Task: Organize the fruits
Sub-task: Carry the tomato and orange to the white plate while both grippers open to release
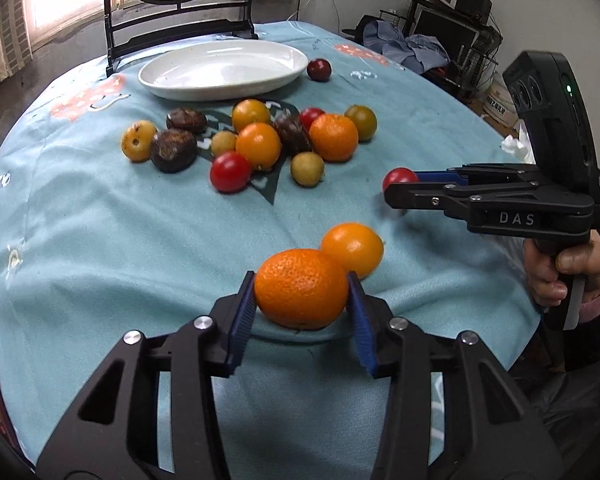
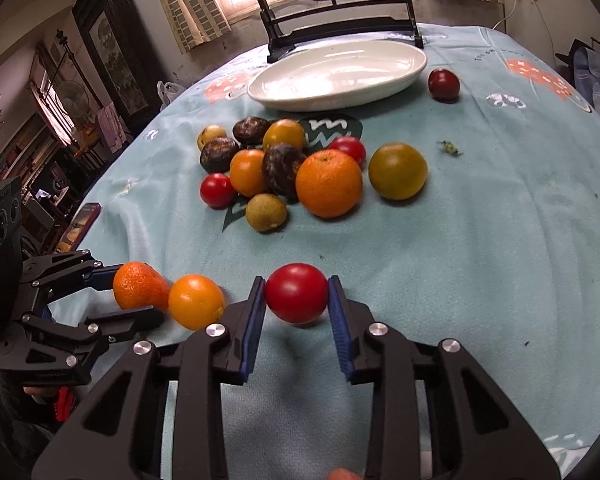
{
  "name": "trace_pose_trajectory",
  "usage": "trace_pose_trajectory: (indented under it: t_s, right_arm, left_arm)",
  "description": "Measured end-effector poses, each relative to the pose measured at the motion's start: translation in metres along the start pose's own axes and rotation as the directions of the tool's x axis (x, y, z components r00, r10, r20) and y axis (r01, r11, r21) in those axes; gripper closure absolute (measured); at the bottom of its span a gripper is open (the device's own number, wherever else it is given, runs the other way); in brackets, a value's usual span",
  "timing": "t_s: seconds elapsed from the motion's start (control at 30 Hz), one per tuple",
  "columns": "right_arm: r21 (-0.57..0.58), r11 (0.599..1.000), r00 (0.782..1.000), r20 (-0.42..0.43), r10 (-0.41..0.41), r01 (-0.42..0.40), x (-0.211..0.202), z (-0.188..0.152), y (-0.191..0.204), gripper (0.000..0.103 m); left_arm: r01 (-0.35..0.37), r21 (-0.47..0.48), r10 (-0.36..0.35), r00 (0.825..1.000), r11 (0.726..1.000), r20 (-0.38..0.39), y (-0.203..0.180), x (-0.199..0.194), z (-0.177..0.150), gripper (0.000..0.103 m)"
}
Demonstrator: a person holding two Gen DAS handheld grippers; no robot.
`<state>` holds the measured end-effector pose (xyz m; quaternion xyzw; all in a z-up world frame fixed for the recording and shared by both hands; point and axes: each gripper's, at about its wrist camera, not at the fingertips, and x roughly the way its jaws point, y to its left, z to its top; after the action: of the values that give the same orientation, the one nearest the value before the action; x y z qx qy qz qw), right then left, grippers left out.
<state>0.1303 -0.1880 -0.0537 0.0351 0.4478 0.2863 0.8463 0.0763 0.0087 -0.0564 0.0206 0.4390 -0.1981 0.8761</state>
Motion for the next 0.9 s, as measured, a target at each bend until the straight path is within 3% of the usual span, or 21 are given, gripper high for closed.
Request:
trace_pose_trajectory:
  t_s: [0.13, 0.27, 0.4, 0.53, 0.87, 0.9]
  right_arm:
    - [-0.026, 1.0, 0.998, 0.064, 0.019, -0.017, -0.014, 0.033, 0.0, 0.07]
    - [-0.051, 0.998, 0.993, 0.114, -0.014, 0.02, 0.001, 0.091, -0.008, 0.07]
    - [-0.007, 0.999, 0.996, 0.076, -0.037, 0.038, 0.045, 0.147, -0.029, 0.07]
    - [0.017, 0.996, 0.997, 0.01, -0.083, 0.082, 0.09, 0.184, -0.047, 0.07]
    - [-0.038, 0.991, 0.986, -0.105, -0.133, 0.129, 0.143, 0.203, -0.054, 0.069]
    - [-0.04, 0.991, 0.986, -0.106, -0.132, 0.129, 0.142, 0.203, -0.053, 0.066]
  left_arm:
    - [0.021, -0.017, -0.02, 0.999, 1.0, 0.044, 0.013, -0.009, 0.033, 0.058]
    - [-0.04, -0.006, 0.041, 0.995, 0.999, 0.094, 0.026, 0.0, 0.088, 0.058]
    - [-0.058, -0.064, 0.065, 0.993, 0.996, 0.1, 0.052, 0.03, 0.148, 0.058]
    - [-0.104, -0.134, 0.11, 0.993, 0.986, 0.043, 0.083, 0.074, 0.193, 0.058]
    - [-0.204, -0.127, 0.196, 0.978, 0.971, -0.073, 0.113, 0.133, 0.214, 0.057]
    - [-0.216, -0.122, 0.207, 0.975, 0.969, -0.079, 0.113, 0.134, 0.215, 0.053]
